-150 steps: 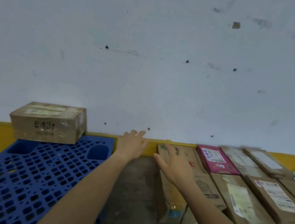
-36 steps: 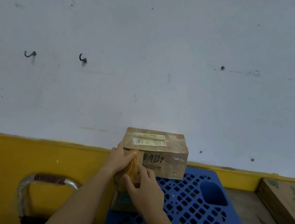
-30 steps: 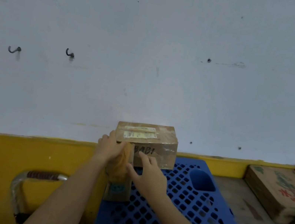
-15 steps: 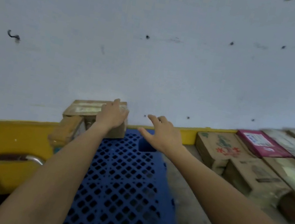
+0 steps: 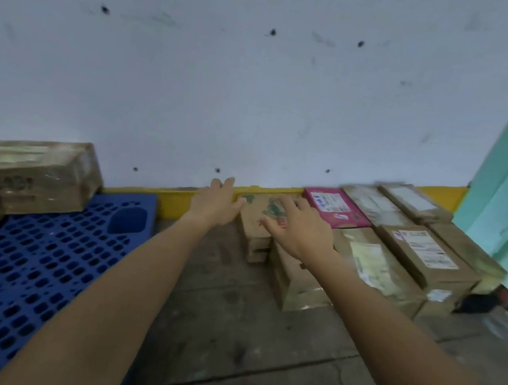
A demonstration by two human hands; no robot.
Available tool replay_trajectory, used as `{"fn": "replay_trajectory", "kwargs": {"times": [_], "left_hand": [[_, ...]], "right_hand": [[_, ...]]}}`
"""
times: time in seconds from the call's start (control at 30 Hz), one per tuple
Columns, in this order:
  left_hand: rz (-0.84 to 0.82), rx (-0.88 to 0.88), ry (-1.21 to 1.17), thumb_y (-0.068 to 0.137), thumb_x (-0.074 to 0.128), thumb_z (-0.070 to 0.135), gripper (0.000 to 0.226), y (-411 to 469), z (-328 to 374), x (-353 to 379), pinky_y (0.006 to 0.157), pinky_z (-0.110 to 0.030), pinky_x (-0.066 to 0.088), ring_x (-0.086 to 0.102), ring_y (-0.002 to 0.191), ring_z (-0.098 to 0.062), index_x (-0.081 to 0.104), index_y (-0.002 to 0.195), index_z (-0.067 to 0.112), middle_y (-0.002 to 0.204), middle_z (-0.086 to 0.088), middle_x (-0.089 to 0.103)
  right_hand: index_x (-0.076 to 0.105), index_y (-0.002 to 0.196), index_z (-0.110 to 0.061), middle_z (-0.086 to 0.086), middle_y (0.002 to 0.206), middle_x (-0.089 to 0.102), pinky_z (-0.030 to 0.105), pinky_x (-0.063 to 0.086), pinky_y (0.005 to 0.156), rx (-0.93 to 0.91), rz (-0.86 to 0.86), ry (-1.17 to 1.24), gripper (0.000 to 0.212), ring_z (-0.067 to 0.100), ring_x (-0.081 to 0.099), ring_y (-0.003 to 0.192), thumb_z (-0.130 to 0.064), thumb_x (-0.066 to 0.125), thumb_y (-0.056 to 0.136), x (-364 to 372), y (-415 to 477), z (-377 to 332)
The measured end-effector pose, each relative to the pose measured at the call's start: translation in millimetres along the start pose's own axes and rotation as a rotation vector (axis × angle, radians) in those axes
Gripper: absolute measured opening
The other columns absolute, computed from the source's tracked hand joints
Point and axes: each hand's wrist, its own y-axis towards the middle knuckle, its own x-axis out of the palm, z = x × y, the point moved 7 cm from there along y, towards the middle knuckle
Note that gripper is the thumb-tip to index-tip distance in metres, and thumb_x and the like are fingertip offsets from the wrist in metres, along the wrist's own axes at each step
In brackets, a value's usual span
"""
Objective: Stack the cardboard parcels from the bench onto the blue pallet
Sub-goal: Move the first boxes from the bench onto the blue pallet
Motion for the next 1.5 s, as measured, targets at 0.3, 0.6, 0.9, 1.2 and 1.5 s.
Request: {"fn": "replay_trajectory", "kwargs": {"times": [0.3,0.6,0.9,1.2,1.5], "left_hand": [[-0.154,0.134,-0.224,0.095,0.045,0.039,0.046,40.0,67.1,104.4,0.102,-0.039,0.041,0.045,0.124,-0.027,0.045,0.133,0.015,0.138,-0.009,0.044],[-0.278,0.089,-0.29,0.094,0.047,0.041,0.061,72.8,75.2,191.0,0.112,-0.041,0.025,0.022,0.14,-0.031,0.027,0.147,0.019,0.151,-0.014,0.022],[-0.187,-0.01,-0.399,0.09,0.052,0.048,0.066,66.3,62.8,211.7,0.114,-0.041,0.02,0.011,0.141,-0.029,0.029,0.145,0.02,0.15,-0.009,0.02],[-0.098,-0.058,-0.443,0.087,0.056,0.049,0.063,46.3,46.3,209.1,0.109,-0.038,0.028,0.025,0.131,-0.029,0.036,0.142,0.024,0.142,-0.005,0.027],[-0.111,-0.085,-0.574,0.087,0.061,0.04,0.06,27.3,37.1,202.9,0.107,-0.03,0.038,0.038,0.129,-0.02,0.041,0.139,0.019,0.14,-0.005,0.023]], "right_hand": [[0.033,0.141,-0.028,0.004,0.143,0.039,0.038,0.04,0.098,0.323,-0.102,0.086,0.059,0.025,0.04,0.129,-0.053,0.044,0.089,38.2,-26.1,113.4],[0.028,0.142,-0.026,0.004,0.146,0.028,0.039,0.04,0.098,0.471,-0.262,0.052,0.057,0.026,0.023,0.135,-0.05,0.041,0.092,92.6,-27.9,162.3],[0.024,0.147,-0.023,0.008,0.153,0.013,0.037,0.032,0.107,0.459,-0.174,0.013,0.055,0.029,0.008,0.141,-0.042,0.034,0.095,107.9,-31.0,153.4],[0.034,0.142,-0.02,0.008,0.147,0.018,0.034,0.032,0.107,0.459,-0.106,0.168,0.056,0.027,0.017,0.135,-0.044,0.044,0.092,113.1,-50.4,143.0],[0.032,0.142,-0.023,0.012,0.145,0.02,0.033,0.038,0.103,0.484,-0.157,0.424,0.061,0.027,0.027,0.132,-0.042,0.054,0.089,111.5,-64.6,137.9]]}}
